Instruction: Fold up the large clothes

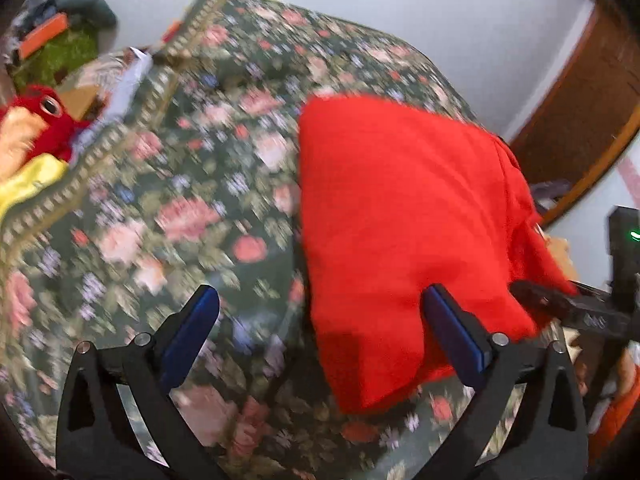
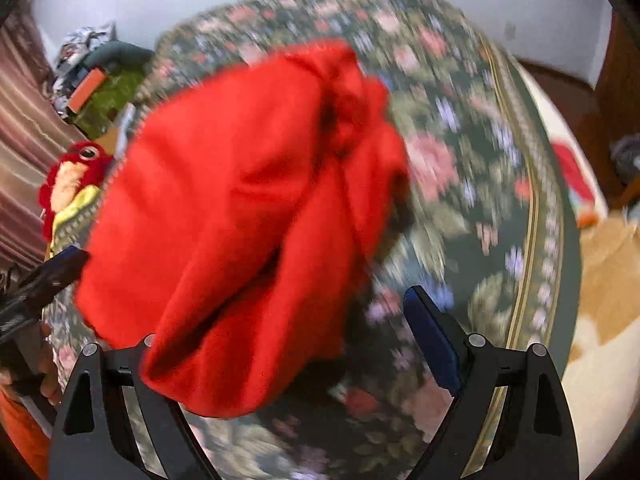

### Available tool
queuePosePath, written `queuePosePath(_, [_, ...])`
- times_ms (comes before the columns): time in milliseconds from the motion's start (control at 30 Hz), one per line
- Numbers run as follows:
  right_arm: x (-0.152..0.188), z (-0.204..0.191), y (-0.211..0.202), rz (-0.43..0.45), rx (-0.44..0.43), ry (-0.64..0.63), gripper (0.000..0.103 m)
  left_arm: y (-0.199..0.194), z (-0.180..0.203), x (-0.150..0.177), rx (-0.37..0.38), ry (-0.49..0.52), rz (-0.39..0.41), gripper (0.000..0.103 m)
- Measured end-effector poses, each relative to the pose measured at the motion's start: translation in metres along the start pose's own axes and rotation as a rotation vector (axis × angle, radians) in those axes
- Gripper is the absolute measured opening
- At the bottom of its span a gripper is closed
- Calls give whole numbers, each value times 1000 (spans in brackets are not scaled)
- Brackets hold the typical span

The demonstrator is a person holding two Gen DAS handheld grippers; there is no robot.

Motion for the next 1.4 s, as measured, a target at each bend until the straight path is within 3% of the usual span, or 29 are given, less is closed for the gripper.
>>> queuePosePath(100, [12,13,-6,-1,-11,24,96,-3,4,15,-6,43,4,103])
queuePosePath(200, [21,19,-18,-4,35,27,97,-6,-1,23,-21,27,-16,103])
queuePosePath(333, [29,21,-35,-2,47,32,97,-5,-8,38,-120,71,-78,103])
queuePosePath(567, [22,10,-68,64,44,1,97,-47,-16,38,-241,175,31,103])
queuePosePath(733, [2,1,-77,128,5,6,97,-68,-22,11,-232,140,100,103])
queuePosePath(867, [-14,-1,-70,148,-36,34,97,-66,-22,-19,-172,72,135,103])
queuePosePath(967, [-23,-2,-56,134,-70,72,97,-51,-22,-37,-96,19,117,103])
queuePosePath(1267, [-36,7,2,7,-212,211,97,34,-19,-52,197,-181,-114,101])
queuePosePath(1400, [-41,6,14,-1,-237,210,98,57,-14,-51,314,-260,-163,101])
Point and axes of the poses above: each gripper's, at about its wrist camera, not at the fingertips, and y roughly the way its jaws point, z to its right, x to its underside, the point moved 5 cm from there along y, roughly the way its jaws point, and after that the axes turned 6 degrees about -x, right-handed, at the moved point
